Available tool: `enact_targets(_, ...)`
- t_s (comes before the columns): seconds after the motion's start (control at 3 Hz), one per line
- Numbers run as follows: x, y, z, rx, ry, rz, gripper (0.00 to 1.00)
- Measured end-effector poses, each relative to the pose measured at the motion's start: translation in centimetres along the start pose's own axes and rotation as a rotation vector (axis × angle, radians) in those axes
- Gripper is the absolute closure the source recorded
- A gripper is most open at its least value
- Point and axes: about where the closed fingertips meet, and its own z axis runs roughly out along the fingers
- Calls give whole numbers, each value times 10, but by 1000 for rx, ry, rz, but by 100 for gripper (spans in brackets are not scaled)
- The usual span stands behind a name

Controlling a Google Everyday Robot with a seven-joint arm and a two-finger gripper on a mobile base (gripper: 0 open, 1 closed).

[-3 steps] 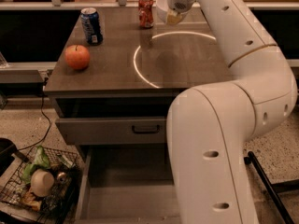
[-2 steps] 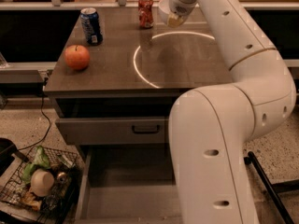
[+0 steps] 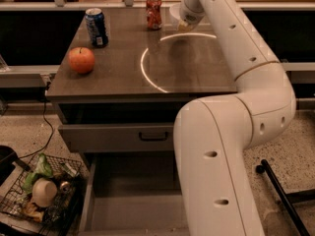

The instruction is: Move white bowl near coke can

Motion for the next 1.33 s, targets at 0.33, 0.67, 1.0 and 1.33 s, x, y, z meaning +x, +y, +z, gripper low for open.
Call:
enact_targets(0.33, -2, -2, 13, 12, -5, 5, 100)
enact_targets(0.67, -2, 0, 17, 6, -4, 4, 82)
enact_targets(1.0, -2, 3, 23, -1, -2, 3, 51)
enact_targets(1.33, -2, 4, 27, -6, -1, 2, 28)
